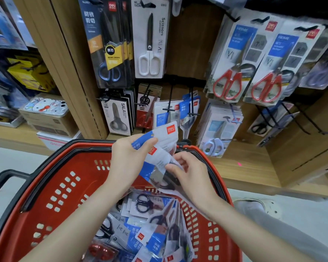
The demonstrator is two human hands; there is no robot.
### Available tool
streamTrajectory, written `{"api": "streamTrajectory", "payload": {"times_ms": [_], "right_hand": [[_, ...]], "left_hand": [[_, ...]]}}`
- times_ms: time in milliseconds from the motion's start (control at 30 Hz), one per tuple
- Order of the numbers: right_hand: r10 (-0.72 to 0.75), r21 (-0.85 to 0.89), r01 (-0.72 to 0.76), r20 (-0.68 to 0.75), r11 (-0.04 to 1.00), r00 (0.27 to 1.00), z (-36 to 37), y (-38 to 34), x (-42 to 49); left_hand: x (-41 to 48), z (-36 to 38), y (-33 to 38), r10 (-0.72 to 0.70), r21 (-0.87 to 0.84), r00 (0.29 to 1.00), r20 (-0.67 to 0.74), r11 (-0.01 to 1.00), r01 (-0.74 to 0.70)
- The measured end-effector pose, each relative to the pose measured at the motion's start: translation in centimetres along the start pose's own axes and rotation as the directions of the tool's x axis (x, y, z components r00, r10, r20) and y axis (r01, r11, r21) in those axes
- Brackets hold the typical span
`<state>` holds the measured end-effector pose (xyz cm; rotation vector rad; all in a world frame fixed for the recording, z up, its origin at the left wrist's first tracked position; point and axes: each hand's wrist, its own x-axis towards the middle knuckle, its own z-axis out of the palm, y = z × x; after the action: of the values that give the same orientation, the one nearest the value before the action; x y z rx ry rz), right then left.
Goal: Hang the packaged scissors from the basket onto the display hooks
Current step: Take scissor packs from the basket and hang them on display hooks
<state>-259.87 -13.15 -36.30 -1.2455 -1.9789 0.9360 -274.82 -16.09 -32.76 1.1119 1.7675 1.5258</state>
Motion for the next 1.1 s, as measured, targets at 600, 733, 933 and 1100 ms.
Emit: {"api": "streamTrajectory", "payload": {"times_ms": [600, 733, 933, 1100], "right_hand": [[-0.149, -0.249, 0.055, -0.375, 0.967, 0.915, -13.9, 3.6, 9.1], [0.048, -0.210, -0.123, -0.330, 0.970, 0.943, -11.0, 8.5, 10.2], [0.183, -0.171, -0.242, -0.302, 0.955, 0.936, -6.7, 12.3, 12.9], [0.214, -0.040, -0.228, -0.223, 0.973, 0.951, -4.3, 13.6, 15.6]], "left_hand": [[2.5, 3.5, -2.8, 0.006, 0.144, 0.994, 0.109, 0.989, -0.022], [3.1, 3.9, -3.4, -0.038, 0.113, 0.994, 0.106, 0.993, 0.026], [4.1, 3.9, -4.5, -0.086, 0.149, 0.987, 0.134, 0.987, 0.066], [4.9, 4.1, -5.2, -0.115, 0.132, 0.984, 0.135, 0.986, 0.097]]}}
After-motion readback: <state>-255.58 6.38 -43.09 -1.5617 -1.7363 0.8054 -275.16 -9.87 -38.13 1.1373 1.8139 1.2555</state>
